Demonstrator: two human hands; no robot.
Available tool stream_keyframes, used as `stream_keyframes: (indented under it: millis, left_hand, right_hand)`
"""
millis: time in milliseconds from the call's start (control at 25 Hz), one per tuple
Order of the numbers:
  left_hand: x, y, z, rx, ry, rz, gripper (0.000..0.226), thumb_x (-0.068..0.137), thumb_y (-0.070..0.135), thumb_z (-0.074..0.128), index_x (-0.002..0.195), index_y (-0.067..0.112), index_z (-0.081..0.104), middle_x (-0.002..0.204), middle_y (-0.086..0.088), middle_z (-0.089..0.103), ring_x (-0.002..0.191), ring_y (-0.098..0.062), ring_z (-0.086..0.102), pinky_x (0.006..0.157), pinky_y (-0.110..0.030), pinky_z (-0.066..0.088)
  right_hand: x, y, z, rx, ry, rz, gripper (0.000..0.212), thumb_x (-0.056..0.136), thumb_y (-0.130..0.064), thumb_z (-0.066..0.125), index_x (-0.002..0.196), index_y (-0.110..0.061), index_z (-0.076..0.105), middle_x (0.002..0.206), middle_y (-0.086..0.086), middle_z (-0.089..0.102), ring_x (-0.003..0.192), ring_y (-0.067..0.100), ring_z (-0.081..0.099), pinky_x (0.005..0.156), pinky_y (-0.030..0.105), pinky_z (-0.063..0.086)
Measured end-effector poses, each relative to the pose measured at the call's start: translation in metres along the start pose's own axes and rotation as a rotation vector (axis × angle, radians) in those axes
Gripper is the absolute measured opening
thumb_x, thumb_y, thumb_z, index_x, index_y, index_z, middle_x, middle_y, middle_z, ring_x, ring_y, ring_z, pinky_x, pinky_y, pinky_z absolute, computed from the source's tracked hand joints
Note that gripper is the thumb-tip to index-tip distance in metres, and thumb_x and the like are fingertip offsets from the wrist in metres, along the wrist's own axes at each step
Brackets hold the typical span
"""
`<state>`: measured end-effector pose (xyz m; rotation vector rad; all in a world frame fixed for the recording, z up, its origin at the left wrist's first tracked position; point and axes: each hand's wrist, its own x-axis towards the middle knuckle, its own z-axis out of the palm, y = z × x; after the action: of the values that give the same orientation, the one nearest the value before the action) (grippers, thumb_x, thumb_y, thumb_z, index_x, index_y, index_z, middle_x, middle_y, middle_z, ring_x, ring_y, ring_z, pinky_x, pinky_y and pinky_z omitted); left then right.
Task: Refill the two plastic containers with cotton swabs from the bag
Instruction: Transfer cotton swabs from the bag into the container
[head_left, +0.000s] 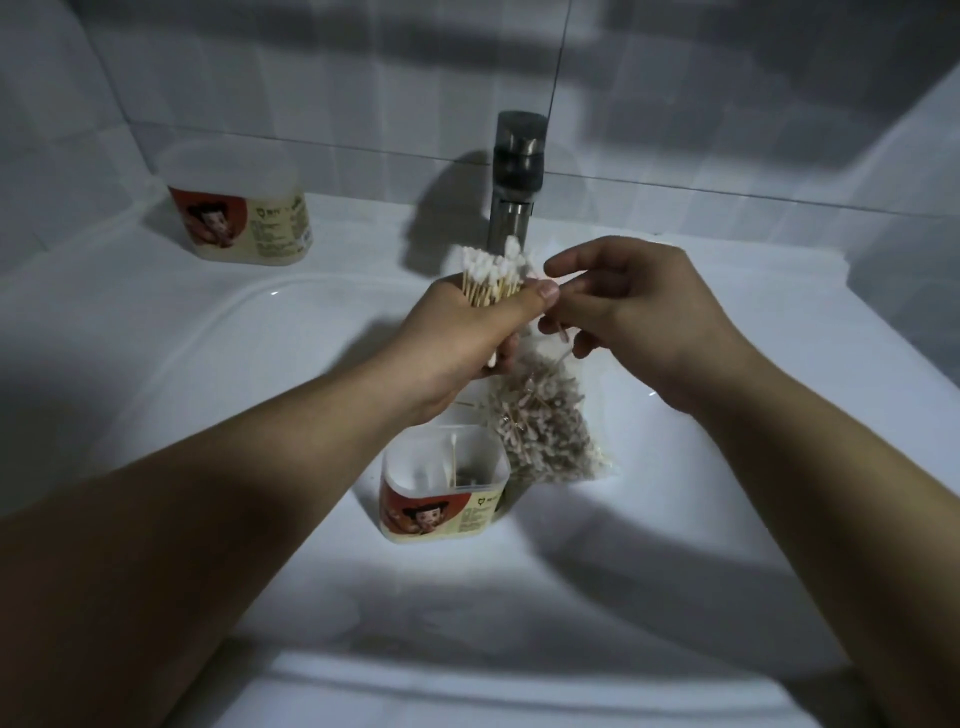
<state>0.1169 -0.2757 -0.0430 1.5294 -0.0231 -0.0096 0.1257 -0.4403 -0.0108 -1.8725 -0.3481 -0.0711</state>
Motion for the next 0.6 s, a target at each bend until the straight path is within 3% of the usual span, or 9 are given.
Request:
stream_keyframes:
  millis: [120,200,280,400,480,600]
  left_hand:
    - [0.000,0.000,0.003,-0.009,-0.005,-0.042,0.026,0.100,0.030,0.063,0.114,0.008,0.069,0.075,0.001,0.063,0.066,-0.012,0.059,0.065,-0.030,0.051]
    - [0.000,0.001,0.003,-0.041,-0.017,-0.070,0.025,0.103,0.030,0.058,0.121,0.015,0.068,0.093,-0.002,0.073,0.082,-0.017,0.070,0.074,-0.034,0.056]
    - [0.000,0.002,0.003,-0.083,-0.022,-0.086,0.022,0.104,0.028,0.056,0.121,0.017,0.066,0.097,-0.004,0.076,0.088,-0.019,0.072,0.077,-0.035,0.059]
    - [-0.004,0.005,0.003,-0.118,-0.100,-0.100,0.010,0.104,0.020,0.056,0.105,0.016,0.064,0.075,0.000,0.067,0.071,-0.015,0.067,0.062,-0.029,0.055]
    - [-0.007,0.006,0.004,-0.108,-0.167,-0.114,0.011,0.104,0.013,0.055,0.099,0.015,0.065,0.075,-0.001,0.069,0.072,-0.016,0.070,0.058,-0.028,0.054]
    - [-0.008,0.006,0.004,-0.127,-0.206,-0.139,0.015,0.103,0.008,0.054,0.100,0.014,0.067,0.079,-0.003,0.073,0.073,-0.012,0.071,0.059,-0.027,0.057]
  right_hand:
    - [-0.003,0.001,0.004,-0.125,-0.048,-0.011,0.021,0.086,-0.008,0.076,0.103,-0.018,0.069,0.073,0.001,0.076,0.057,0.007,0.065,0.055,0.025,0.049]
    - [-0.003,0.005,0.004,-0.282,-0.048,-0.038,0.030,0.084,-0.020,0.080,0.110,-0.027,0.067,0.079,-0.007,0.075,0.067,0.003,0.067,0.062,0.022,0.049]
    - [-0.003,0.008,0.001,-0.439,-0.043,-0.144,0.052,0.083,-0.031,0.081,0.130,-0.035,0.059,0.105,-0.015,0.069,0.090,-0.002,0.065,0.071,0.016,0.048]
    - [-0.004,0.008,-0.004,-0.489,-0.219,-0.258,0.092,0.077,-0.034,0.085,0.154,-0.037,0.034,0.144,-0.018,0.045,0.122,-0.002,0.050,0.083,0.015,0.047]
    - [-0.004,0.010,-0.002,-0.536,-0.310,-0.295,0.101,0.072,-0.036,0.088,0.156,-0.032,0.032,0.144,-0.015,0.045,0.122,-0.001,0.048,0.089,0.015,0.047]
    - [-0.001,0.014,0.004,-0.573,-0.216,-0.326,0.091,0.071,-0.028,0.090,0.150,-0.028,0.045,0.125,-0.013,0.054,0.108,0.004,0.056,0.093,0.028,0.052]
